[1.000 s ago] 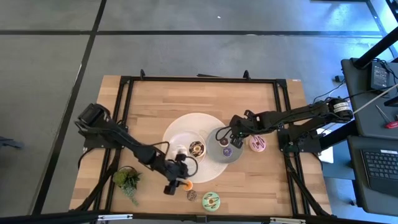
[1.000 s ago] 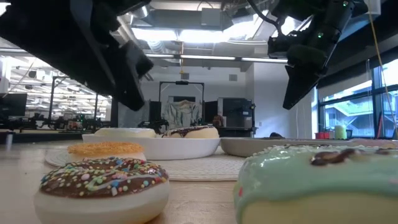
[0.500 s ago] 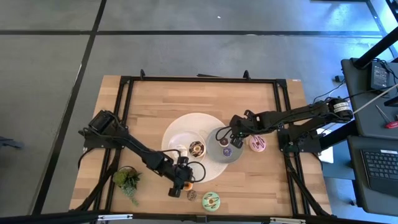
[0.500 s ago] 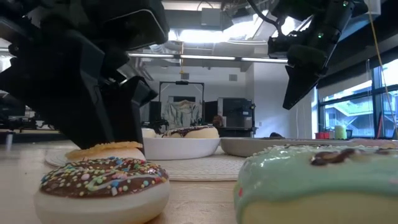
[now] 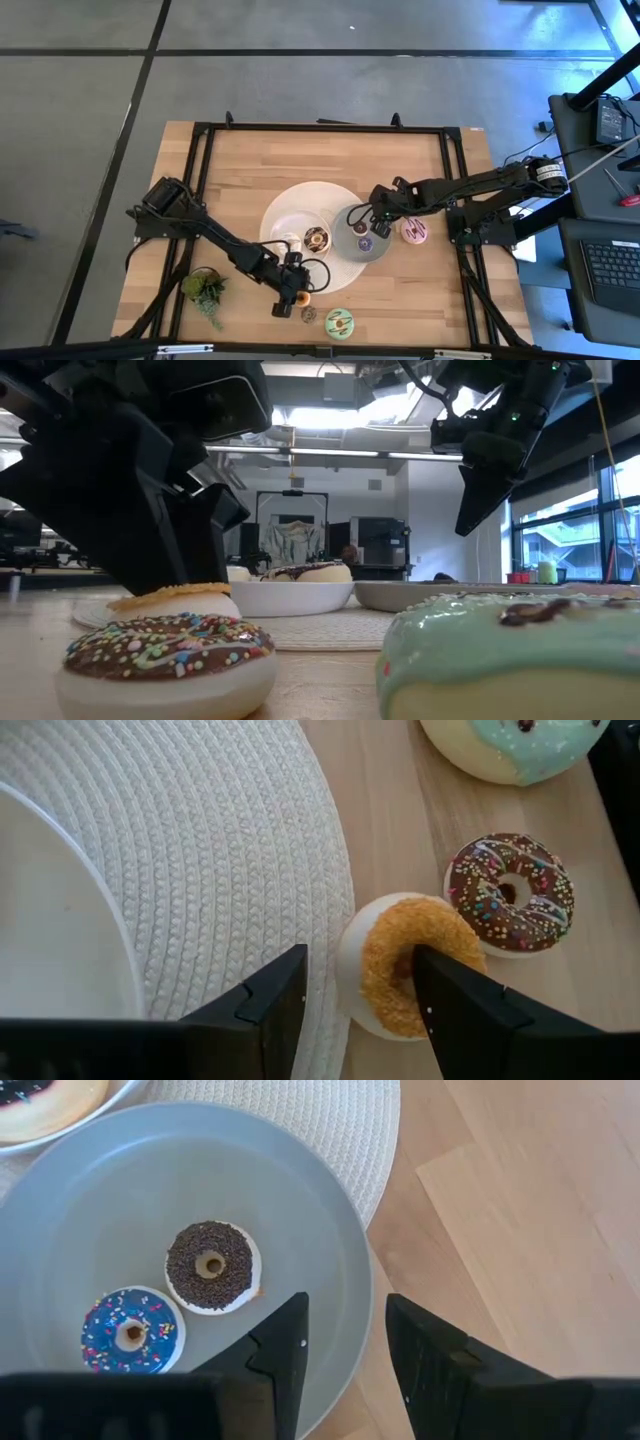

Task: Pick & Place donuts
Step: Put the small orange donut on the gray plate

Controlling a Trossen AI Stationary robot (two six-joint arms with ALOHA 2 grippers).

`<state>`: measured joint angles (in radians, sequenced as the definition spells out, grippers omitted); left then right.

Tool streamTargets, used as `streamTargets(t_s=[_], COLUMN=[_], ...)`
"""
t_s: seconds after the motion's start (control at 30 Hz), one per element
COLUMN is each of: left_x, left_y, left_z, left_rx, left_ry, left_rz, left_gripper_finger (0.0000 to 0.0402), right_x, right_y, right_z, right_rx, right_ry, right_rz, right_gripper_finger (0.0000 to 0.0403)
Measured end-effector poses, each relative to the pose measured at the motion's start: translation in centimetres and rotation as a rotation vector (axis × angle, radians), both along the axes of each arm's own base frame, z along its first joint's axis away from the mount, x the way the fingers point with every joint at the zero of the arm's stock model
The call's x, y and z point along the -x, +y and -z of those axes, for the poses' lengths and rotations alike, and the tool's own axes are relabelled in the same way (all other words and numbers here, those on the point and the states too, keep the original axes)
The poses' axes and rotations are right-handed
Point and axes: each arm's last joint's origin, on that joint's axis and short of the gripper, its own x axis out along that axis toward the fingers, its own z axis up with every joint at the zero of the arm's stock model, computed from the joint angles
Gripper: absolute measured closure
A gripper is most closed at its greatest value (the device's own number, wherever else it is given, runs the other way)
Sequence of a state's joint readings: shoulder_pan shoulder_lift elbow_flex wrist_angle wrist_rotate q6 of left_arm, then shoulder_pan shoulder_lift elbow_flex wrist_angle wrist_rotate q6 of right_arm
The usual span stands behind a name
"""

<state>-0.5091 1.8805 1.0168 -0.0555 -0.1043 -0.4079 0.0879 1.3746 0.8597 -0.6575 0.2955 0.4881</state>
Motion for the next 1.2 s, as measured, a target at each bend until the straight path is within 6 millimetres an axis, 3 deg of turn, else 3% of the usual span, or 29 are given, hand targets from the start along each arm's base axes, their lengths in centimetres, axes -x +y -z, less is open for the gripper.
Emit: streamTargets(t_s=[0.17,0.53,0.67,0.8,1.0,1.2], left_x=[0.0,0.0,-0.8,-1.5,-1.1,-0.6], left_y=[0.0,-0.1,0.1,0.8,3.0,6.0], left_z=[0.0,0.0,-1.1,-2.8,-5.5,-8.4], left_rx=[0.016,0.045,0.058,0.028,-0.170,-0.565], left_ry=[0.009,0.026,-0.002,-0.047,-0.105,-0.247], left_rz=[0.014,0.038,0.062,0.097,0.028,-0.339], left_gripper_finger=[0.0253,0.0354,0.0388,0.0393,0.0393,0.0390], right_x=[0.0,0.0,-0.1,-0.4,-0.8,-1.8], right_y=[0.0,-0.1,0.0,0.0,0.0,0.1], right_z=[0.0,0.0,-0.1,-0.2,-0.4,-1.0], right_rx=[0.000,0.024,0.018,0.011,0.009,0.032], right_ry=[0.000,-0.003,-0.015,-0.045,-0.097,-0.198], right_rz=[0.000,0.009,0.012,0.010,0.004,-0.041], right_gripper_finger=[0.0265,0.0265,0.0265,0.0265,0.0265,0.0265])
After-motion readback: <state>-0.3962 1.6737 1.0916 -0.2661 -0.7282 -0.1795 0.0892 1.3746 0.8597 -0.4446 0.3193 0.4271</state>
